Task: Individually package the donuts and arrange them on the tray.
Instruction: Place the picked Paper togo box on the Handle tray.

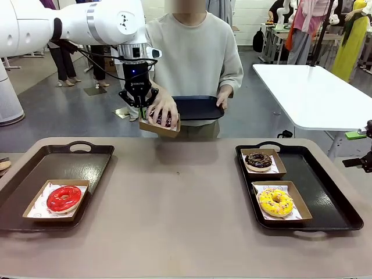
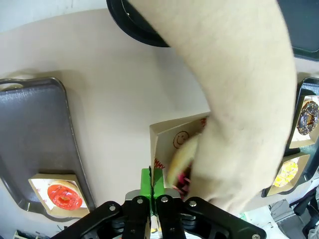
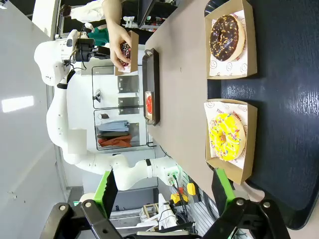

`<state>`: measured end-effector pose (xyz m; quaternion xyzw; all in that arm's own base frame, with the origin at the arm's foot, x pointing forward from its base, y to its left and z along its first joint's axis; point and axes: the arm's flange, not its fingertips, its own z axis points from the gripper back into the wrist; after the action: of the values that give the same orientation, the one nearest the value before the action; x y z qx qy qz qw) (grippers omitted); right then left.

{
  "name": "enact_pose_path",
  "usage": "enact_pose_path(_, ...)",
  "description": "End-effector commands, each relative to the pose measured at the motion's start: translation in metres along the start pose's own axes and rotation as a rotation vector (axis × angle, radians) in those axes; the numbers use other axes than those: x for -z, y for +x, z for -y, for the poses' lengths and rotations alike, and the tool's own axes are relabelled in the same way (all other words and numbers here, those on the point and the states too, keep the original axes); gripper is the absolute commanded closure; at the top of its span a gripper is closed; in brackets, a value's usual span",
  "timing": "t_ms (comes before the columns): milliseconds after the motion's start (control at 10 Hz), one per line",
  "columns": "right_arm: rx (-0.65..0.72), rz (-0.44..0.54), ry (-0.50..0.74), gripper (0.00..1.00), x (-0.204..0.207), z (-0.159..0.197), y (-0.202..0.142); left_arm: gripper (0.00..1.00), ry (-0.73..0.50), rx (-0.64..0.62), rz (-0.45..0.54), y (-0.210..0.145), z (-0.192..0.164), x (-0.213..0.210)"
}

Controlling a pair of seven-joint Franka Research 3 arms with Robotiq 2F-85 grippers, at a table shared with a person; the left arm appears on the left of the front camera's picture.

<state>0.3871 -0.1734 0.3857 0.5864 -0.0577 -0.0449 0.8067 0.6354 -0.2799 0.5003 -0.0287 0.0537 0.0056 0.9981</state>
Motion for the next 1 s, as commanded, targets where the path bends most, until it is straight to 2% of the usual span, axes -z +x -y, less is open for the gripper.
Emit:
enact_pose_path(0,-0.005,-0.015,-0.007,0.00,-0.0016,-0.0020,-0.0015,1.00,0.003,0.004,-0.001,-0.0047,-0.0021,-0.0030)
enact_pose_path(900,-0.005,-0.015,-0.007,0.00,-0.0016,-0.0020,-0.0015,0.99,0.000,0.000,-0.001,0.0000,-0.0001,0.0003)
